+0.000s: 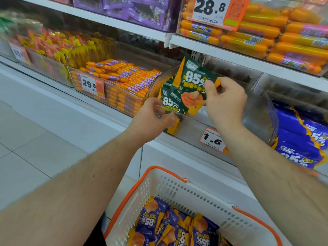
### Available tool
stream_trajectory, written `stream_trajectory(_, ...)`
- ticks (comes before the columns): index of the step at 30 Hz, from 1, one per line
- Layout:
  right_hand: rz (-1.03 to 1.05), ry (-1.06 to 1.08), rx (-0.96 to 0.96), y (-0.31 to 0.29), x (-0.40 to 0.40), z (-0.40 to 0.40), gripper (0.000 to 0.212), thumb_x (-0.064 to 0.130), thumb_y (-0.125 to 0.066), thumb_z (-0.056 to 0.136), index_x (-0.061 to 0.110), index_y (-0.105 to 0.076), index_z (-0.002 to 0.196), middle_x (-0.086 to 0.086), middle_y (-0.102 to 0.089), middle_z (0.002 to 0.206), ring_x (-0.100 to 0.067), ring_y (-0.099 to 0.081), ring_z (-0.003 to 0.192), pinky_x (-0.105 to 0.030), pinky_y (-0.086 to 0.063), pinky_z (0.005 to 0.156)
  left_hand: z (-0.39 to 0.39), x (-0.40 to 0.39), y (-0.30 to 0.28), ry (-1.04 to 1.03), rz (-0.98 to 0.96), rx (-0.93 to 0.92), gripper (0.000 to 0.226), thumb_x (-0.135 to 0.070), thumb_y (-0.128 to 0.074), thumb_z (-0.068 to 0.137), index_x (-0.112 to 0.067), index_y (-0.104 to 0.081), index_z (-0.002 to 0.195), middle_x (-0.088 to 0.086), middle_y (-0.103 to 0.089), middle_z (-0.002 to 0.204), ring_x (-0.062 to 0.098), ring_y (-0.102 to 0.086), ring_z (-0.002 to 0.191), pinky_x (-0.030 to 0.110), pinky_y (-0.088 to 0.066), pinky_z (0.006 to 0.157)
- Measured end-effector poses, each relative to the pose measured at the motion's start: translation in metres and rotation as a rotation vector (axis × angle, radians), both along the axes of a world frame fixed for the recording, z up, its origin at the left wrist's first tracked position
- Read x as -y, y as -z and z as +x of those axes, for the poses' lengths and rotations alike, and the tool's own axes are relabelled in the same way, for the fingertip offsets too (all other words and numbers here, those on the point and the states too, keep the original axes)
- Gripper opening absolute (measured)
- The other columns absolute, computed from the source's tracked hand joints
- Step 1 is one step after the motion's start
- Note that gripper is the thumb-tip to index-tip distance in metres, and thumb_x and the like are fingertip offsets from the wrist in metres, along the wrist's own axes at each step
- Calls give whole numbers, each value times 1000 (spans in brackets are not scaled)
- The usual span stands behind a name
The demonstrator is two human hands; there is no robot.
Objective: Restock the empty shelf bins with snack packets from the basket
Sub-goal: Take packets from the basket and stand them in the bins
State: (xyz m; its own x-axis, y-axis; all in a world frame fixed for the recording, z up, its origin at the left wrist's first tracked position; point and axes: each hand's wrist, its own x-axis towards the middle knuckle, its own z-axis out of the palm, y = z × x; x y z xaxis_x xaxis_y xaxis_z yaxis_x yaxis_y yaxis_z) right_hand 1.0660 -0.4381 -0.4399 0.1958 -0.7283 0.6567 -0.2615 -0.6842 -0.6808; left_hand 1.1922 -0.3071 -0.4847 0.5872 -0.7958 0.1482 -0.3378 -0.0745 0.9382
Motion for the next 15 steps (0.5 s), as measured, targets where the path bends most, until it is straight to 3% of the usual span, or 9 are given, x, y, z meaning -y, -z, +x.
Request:
stream_trajectory(2,24,5,-97,10,7,9,33,34,-57,88,11,-56,65,-8,-58,62,-31,-67,66,-47,-53,64,-1,0,4,32,34,10,48,-32,-76,83,-25,-45,119,-14,-58,92,-2,-61,83,12,-44,59)
stream_trajectory(4,60,22,-231,20,14,18,39,37,-56,88,4,-55,68,-15,-61,65,-30,-68,68,-43,-54,67,-2,1,7,70,74,29,47,-28,-75,84,-23,-47,122,-14,-61,94,1,-59,81,15,-42,60)
stream_trajectory(6,183,-7,-331,26,18,27,42,38,-56,90,4,-52,64,-17,-60,66,-32,-69,72,-39,-54,63,-3,1,9,90,105,57,47,-26,-75,84,-22,-47,121,-9,-62,97,1,-57,74,13,-41,56)
stream_trajectory(9,396,-50,-543,23,21,40,47,30,-50,98,13,-36,56,-12,-44,64,-32,-58,72,-32,-38,55,-3,3,13,99,133,68,46,-23,-76,82,-21,-48,119,-10,-62,94,-2,-57,72,9,-41,54)
stream_trajectory(11,571,-115,-554,18,22,44,34,25,-48,99,14,-48,67,-12,-58,81,-31,-58,81,-34,-49,70,-5,4,16,112,151,77,45,-23,-75,82,-19,-49,118,-8,-66,99,2,-60,79,13,-44,60)
stream_trajectory(13,751,-187,-481,13,21,44,21,22,-49,99,3,-57,94,-19,-65,103,-38,-68,96,-41,-53,83,-8,5,18,136,183,105,47,-24,-75,82,-19,-49,121,-5,-66,106,8,-61,85,17,-45,64)
stream_trajectory(15,808,-209,-479,10,21,43,21,22,-47,100,3,-54,95,-14,-64,103,-39,-68,103,-46,-52,93,-11,5,19,161,215,132,50,-26,-75,83,-19,-48,125,-5,-63,106,6,-57,82,17,-42,62)
